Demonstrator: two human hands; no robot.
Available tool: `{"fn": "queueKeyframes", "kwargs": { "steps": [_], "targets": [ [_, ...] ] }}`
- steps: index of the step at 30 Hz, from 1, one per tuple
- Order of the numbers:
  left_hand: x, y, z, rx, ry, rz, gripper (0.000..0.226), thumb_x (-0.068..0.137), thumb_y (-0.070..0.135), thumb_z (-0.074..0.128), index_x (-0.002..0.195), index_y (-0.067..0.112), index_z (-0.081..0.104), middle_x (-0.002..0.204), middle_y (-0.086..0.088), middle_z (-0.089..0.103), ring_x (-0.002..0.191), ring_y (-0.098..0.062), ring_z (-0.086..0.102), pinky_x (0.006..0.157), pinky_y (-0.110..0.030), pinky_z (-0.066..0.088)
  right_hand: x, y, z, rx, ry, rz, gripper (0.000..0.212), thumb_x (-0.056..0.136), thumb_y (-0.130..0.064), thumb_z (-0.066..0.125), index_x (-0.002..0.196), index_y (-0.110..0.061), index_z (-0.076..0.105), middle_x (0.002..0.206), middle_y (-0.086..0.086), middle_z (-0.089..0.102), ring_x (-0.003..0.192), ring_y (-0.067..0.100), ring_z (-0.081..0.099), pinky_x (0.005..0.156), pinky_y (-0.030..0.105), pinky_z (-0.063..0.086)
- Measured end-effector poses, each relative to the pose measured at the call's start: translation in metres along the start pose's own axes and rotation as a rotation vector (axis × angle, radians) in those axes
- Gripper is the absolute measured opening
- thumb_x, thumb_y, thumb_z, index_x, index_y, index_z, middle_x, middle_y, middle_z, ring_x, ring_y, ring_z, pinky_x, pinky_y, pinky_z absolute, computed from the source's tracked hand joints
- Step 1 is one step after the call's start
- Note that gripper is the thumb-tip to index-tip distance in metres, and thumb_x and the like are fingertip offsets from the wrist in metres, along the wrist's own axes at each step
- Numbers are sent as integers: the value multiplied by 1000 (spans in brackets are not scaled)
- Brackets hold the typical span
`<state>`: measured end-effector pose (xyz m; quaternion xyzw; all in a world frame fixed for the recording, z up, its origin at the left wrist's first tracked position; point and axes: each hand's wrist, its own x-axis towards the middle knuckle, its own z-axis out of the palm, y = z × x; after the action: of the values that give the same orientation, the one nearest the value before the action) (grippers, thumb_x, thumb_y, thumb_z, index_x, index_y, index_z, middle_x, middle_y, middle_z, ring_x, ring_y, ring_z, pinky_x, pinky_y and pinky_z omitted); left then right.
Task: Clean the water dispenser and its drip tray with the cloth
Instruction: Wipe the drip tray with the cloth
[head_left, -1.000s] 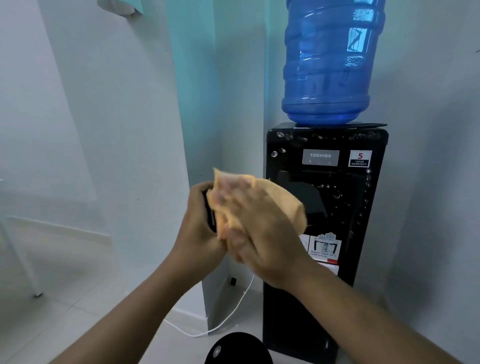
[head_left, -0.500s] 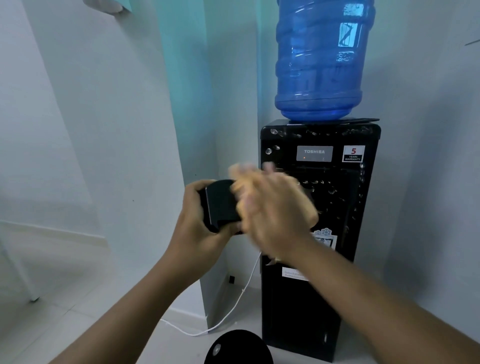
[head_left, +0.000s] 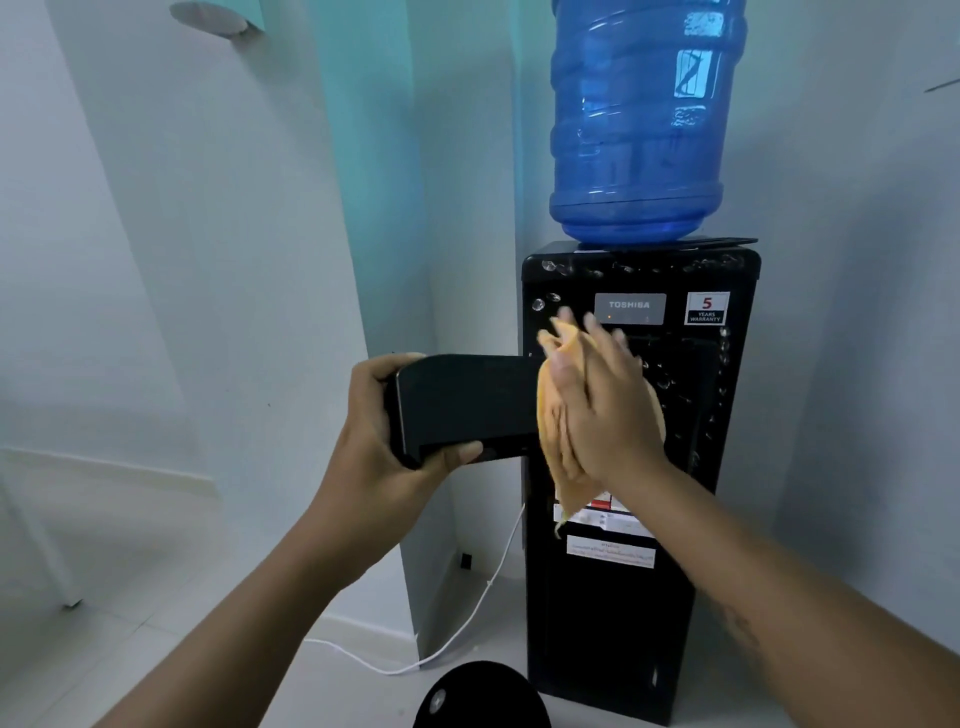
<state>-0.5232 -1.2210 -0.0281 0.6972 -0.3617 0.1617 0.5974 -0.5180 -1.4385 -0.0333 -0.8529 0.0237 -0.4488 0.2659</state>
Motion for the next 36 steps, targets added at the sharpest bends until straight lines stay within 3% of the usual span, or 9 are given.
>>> {"fn": "queueKeyframes", "kwargs": {
  "steps": [1, 6, 11, 16, 22, 25, 29, 32, 36],
  "targets": [
    [0, -1, 2, -8, -4, -13, 66, 75, 2, 82, 119, 30, 41, 109, 21, 57, 107, -3, 60, 84, -18, 52, -5, -5, 3, -11, 16, 51, 65, 93, -56, 19, 143, -25, 46, 150, 2, 44, 144, 28, 28, 116, 49, 22],
    [-3, -11, 9, -51, 12, -63, 59, 74, 10, 77, 116, 33, 42, 107, 15, 58, 96, -4, 61, 78, -21, 52, -25, -29, 10, -31, -201, -624, 55, 97, -48, 36, 150, -33, 28, 158, 1, 31, 148, 25, 22, 121, 44, 11],
    [-4, -12, 6, -116, 39, -167, 62, 77, 3, 78, 118, 33, 42, 115, 12, 58, 108, -2, 60, 86, -20, 54, -16, 21, 3, -111, -125, -6, 58, 95, -64, 18, 146, -42, 35, 157, -3, 32, 147, 31, 22, 117, 56, 20],
    [-2, -20, 6, -190, 97, -303, 59, 80, 8, 77, 123, 27, 43, 121, 4, 59, 114, -12, 61, 92, -31, 55, -21, 32, -7, 299, -120, 118, 50, 95, -53, 49, 141, -33, 49, 138, -6, 45, 128, 9, 45, 109, 26, 36],
    [3, -33, 3, -617, 128, -587, 43, 90, 7, 65, 129, 0, 50, 127, -17, 64, 114, -25, 66, 92, -34, 57, -25, 35, -22, 584, -241, 312, 58, 74, -69, 66, 124, -40, 63, 128, -21, 58, 118, 1, 55, 104, 32, 45],
    [5, -37, 1, -618, 117, -672, 33, 93, 15, 62, 123, 0, 60, 123, -16, 68, 117, -26, 64, 100, -37, 52, -30, 34, -22, 780, -121, 429, 53, 75, -59, 70, 123, -38, 64, 121, -15, 66, 111, 3, 63, 97, 31, 51],
    [6, -35, -4, -488, 73, -837, 43, 88, 37, 69, 119, 7, 62, 115, -15, 68, 111, -33, 66, 103, -42, 48, -29, 29, -18, 870, -240, 540, 28, 85, -43, 70, 112, -34, 68, 102, -11, 72, 98, 11, 68, 82, 29, 53],
    [5, -33, -8, -209, -56, -728, 86, 69, 61, 74, 140, 30, 36, 134, -6, 49, 114, -25, 62, 105, -41, 48, -26, 32, -14, 788, -179, 707, 13, 88, -37, 64, 96, -29, 70, 88, -2, 71, 92, 21, 67, 78, 36, 54],
    [-2, -30, -8, 55, -104, -306, 66, 73, 50, 70, 131, 51, 39, 128, 12, 54, 111, -11, 61, 96, -25, 49, -18, 36, -20, 829, -277, 962, 24, 89, -41, 65, 102, -22, 70, 83, 3, 73, 84, 21, 69, 74, 34, 54]
  ]
}}
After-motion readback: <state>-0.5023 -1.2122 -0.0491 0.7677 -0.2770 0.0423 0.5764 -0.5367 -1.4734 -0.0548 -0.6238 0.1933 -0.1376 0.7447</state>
